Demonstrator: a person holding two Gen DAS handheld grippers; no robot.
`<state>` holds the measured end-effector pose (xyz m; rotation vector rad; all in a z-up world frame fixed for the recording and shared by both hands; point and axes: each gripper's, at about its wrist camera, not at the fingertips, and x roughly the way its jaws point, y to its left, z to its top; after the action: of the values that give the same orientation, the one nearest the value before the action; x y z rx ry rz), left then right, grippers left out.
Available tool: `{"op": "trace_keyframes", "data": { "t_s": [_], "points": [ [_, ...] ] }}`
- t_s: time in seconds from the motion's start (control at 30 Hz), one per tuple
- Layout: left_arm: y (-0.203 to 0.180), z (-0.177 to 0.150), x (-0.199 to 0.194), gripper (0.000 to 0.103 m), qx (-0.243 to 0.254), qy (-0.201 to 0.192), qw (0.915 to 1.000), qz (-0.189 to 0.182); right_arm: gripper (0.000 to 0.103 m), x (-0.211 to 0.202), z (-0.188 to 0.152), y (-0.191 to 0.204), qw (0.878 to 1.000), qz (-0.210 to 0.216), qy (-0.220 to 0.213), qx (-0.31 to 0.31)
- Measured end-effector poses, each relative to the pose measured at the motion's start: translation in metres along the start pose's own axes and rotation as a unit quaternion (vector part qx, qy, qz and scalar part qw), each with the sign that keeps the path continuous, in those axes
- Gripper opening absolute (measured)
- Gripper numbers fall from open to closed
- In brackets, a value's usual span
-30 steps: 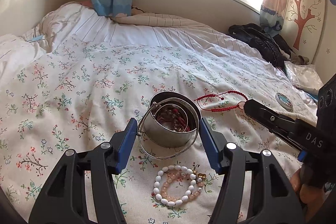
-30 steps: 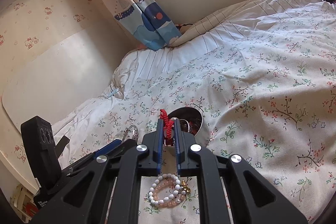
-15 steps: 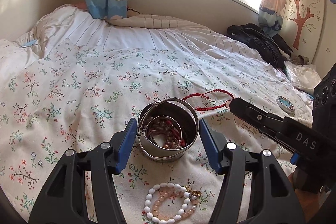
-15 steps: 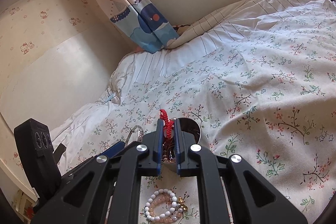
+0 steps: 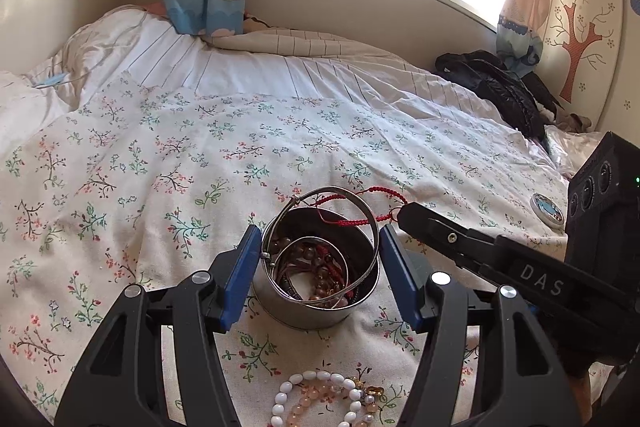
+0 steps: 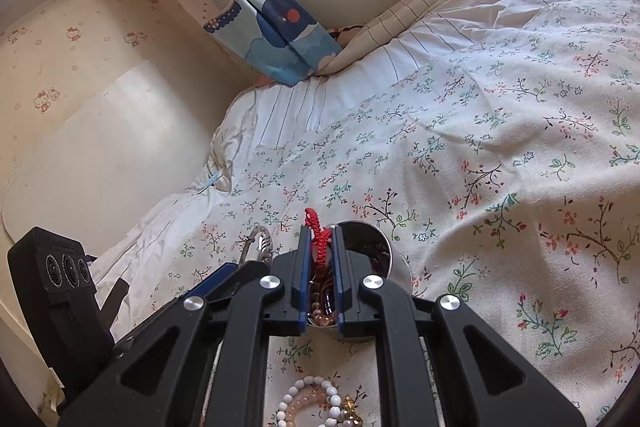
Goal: Organize jewelry
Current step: 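Carry the red string and silver bangle over the tin with both tools, then open both tools over the tin to drop the bracelets inside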
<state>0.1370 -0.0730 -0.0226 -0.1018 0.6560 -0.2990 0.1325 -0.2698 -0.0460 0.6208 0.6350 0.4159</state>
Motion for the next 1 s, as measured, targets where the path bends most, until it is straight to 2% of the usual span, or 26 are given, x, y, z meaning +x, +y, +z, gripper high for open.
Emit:
{"op": "trace_keyframes", "data": {
  "t_s": [0.17,0.37,0.53,0.57,0.6,0.63,0.87,1.0],
  "points": [
    [0.0,0.002,0.006,0.057,-0.001,0.002,1.0,-0.002,0.011,0.007,0.001,-0.006,1.0,-0.001,0.007,0.009],
    [0.004,0.005,0.01,0.058,-0.014,0.001,0.9999,-0.011,0.011,0.019,0.001,-0.02,0.999,0.022,0.022,0.044],
    [0.018,0.008,0.015,0.058,-0.043,0.004,0.9989,-0.016,0.011,0.037,-0.003,-0.021,0.997,0.029,0.061,0.045],
    [0.018,0.007,0.016,0.058,-0.043,0.004,0.9989,-0.015,0.013,0.04,-0.004,-0.018,0.997,0.021,0.069,0.036],
    [0.018,0.007,0.017,0.057,-0.043,0.005,0.9989,-0.015,0.025,0.041,-0.005,-0.015,0.997,0.011,0.07,0.027],
    [0.019,0.007,0.018,0.057,-0.045,0.006,0.9989,-0.015,0.029,0.04,-0.004,-0.016,0.997,0.005,0.067,0.026],
    [0.013,0.006,0.025,0.058,-0.034,0.015,0.9992,-0.016,0.031,0.017,0.005,-0.031,0.998,-0.032,0.019,0.042],
    [0.008,0.004,0.035,0.058,-0.021,0.029,0.9993,-0.01,0.035,0.011,0.01,-0.037,0.997,-0.04,0.006,0.059]
  ]
}}
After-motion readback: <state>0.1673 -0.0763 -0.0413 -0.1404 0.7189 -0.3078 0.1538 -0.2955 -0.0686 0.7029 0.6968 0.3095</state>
